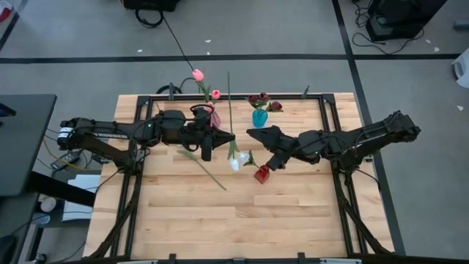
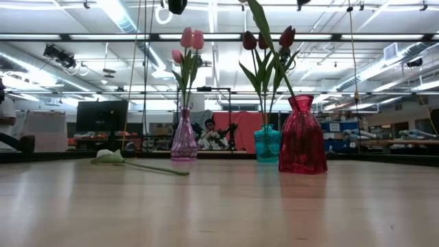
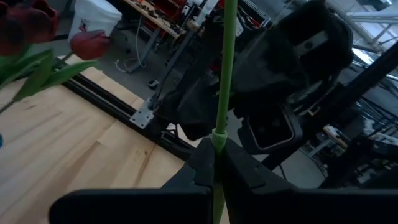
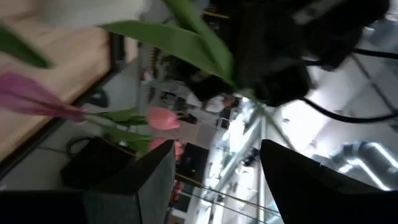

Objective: Sort flowers into vase by color
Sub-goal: Put the bottom white tulip into the red vase

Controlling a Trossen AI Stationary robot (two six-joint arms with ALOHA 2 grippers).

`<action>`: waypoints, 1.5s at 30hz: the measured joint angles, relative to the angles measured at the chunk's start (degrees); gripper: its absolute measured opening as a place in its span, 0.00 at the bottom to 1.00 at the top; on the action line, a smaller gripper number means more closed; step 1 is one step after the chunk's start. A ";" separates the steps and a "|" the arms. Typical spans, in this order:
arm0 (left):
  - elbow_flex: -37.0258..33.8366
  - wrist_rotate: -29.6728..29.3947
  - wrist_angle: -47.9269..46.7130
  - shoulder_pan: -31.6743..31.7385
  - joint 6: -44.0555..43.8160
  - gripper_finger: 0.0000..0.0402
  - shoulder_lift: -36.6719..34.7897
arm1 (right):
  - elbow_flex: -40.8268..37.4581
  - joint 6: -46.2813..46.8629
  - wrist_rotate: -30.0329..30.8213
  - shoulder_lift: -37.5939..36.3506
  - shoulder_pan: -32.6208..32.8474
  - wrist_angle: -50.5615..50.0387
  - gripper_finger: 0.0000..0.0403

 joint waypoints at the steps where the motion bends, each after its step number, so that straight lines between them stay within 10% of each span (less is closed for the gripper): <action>1: 0.00 0.29 0.04 0.00 -0.15 0.04 0.00 | 0.00 -0.62 -0.13 -0.01 0.02 1.31 0.61; 45: 1.84 7.26 1.40 -0.35 1.40 0.04 -0.35 | 0.00 -9.24 -10.41 -0.11 1.19 16.86 0.70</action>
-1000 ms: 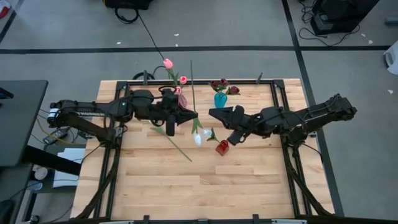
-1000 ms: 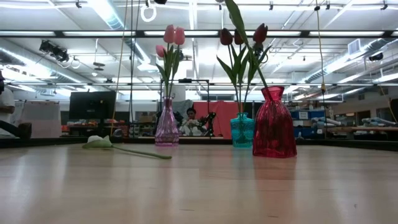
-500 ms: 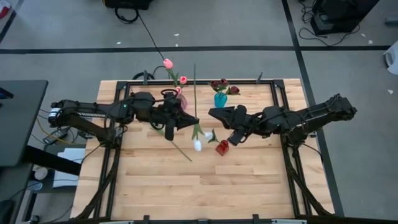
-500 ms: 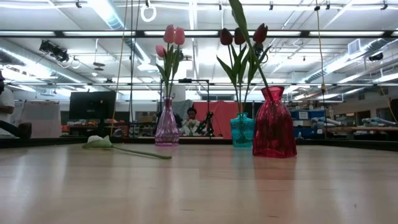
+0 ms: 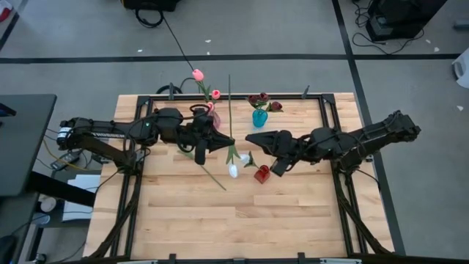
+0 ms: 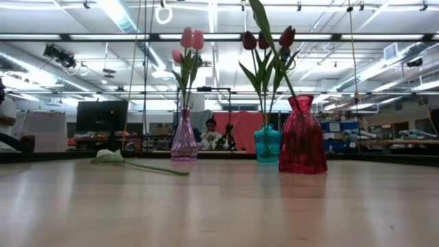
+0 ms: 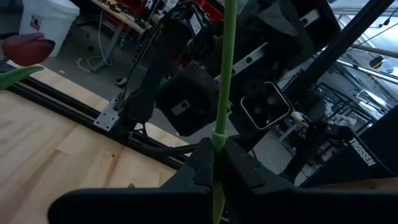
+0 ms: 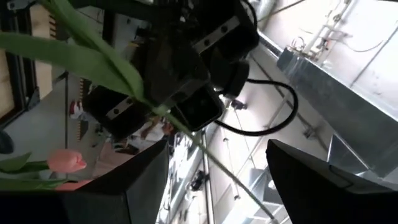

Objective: Sort flowers into vase by color
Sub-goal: Put the bottom white tulip into the red vase

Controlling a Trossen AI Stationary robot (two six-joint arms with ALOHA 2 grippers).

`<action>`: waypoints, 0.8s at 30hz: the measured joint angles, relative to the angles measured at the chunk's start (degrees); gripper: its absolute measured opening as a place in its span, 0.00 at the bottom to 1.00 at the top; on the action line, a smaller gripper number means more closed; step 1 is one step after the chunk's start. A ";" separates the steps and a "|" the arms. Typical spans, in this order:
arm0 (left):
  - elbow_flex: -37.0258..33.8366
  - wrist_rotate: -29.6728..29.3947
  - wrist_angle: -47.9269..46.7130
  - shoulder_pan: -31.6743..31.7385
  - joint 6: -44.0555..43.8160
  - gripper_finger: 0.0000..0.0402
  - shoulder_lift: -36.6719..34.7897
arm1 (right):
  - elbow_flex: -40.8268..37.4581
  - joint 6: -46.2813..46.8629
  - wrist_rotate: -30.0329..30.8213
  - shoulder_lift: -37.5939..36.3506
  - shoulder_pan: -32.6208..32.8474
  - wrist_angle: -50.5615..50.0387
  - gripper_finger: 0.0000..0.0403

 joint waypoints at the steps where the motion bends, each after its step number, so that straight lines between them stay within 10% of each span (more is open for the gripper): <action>1: 0.00 0.00 0.00 -0.01 0.00 0.04 0.00 | 0.00 -0.35 -0.07 0.00 -0.14 -0.02 0.70; 24: 0.04 3.50 5.05 0.31 -4.21 0.04 0.00 | 0.02 -15.26 -12.77 0.14 -4.95 2.22 0.64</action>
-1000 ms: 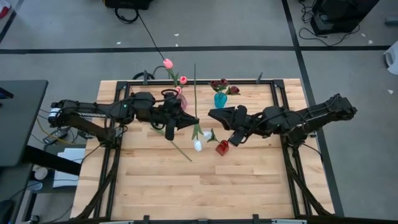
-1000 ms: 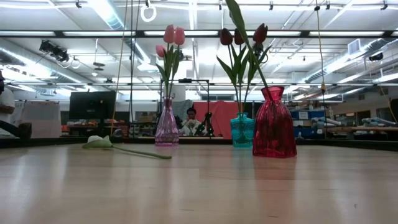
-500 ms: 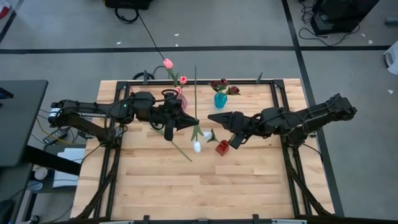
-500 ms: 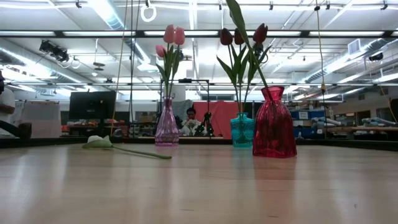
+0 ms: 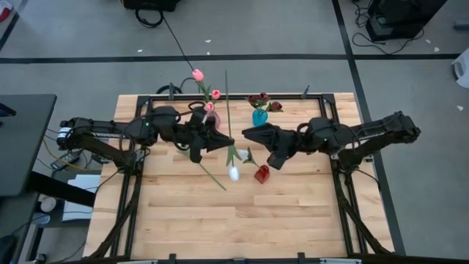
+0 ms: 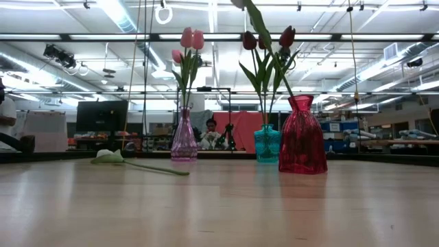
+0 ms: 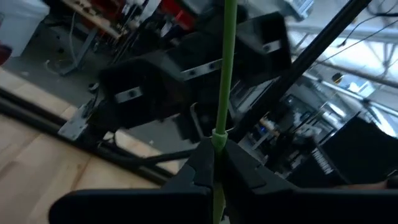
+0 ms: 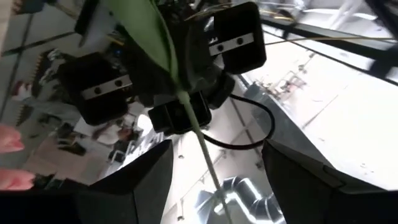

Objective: Sort flowers into vase by color
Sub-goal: Put the bottom white tulip into the red vase

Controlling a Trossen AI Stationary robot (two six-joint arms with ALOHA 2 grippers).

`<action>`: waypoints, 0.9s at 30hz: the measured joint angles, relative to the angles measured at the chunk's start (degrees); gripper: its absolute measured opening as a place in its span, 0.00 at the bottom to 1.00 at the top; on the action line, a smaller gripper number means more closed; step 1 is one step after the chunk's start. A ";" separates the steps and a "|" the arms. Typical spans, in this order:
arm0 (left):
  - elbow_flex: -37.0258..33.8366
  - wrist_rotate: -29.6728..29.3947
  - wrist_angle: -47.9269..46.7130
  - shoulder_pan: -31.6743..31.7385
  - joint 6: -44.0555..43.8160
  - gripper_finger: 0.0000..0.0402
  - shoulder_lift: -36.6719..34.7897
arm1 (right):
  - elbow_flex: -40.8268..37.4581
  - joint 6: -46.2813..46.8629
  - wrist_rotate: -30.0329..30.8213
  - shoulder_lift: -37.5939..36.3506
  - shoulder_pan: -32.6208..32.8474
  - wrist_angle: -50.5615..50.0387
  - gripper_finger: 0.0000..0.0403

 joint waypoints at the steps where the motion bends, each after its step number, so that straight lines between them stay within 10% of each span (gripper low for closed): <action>1: 0.03 0.29 0.60 0.17 -0.18 0.04 0.00 | 0.01 -0.01 -1.30 0.39 -0.71 0.88 0.64; 27: 0.02 -2.95 0.91 0.22 2.26 0.07 0.35 | 6.88 -3.01 -5.23 12.87 -5.70 7.13 0.24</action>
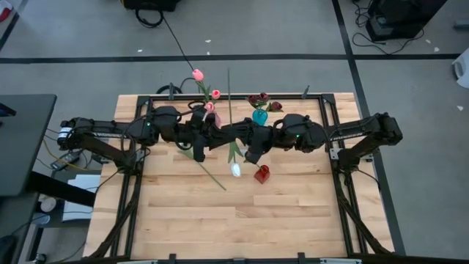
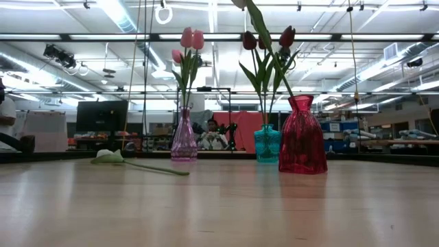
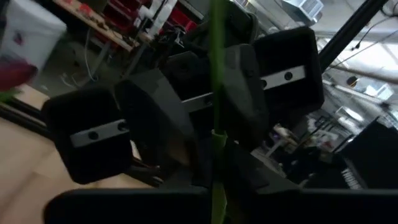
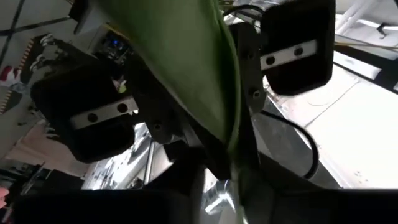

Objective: Sort flowers into vase by color
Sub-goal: Put the bottom white tulip into the red vase

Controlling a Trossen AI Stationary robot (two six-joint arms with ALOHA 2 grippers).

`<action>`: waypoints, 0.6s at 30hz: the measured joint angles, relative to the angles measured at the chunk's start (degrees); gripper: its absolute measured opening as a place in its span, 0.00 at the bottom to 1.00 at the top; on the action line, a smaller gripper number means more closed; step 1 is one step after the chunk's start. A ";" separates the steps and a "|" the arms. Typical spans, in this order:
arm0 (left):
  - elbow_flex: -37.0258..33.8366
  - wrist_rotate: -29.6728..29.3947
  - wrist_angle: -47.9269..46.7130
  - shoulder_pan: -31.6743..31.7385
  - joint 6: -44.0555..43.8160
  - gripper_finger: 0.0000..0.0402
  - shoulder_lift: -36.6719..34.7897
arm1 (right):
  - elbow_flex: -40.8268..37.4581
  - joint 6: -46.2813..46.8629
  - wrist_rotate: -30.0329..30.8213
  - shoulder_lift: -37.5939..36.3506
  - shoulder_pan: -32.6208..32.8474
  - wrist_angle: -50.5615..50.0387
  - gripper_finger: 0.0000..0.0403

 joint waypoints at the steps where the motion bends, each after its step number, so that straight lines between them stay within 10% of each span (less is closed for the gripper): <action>1: 0.00 -0.49 0.08 0.00 1.02 0.09 0.00 | 0.00 0.24 0.10 -0.28 0.17 -0.23 0.20; 6: 0.00 -1.50 0.22 -0.05 4.02 0.23 0.00 | 0.00 0.73 3.22 -2.07 1.38 -3.70 0.03; 18: 0.00 -8.25 -10.94 -1.06 16.56 0.37 -3.92 | 0.00 18.04 13.76 -10.69 10.81 -19.20 0.02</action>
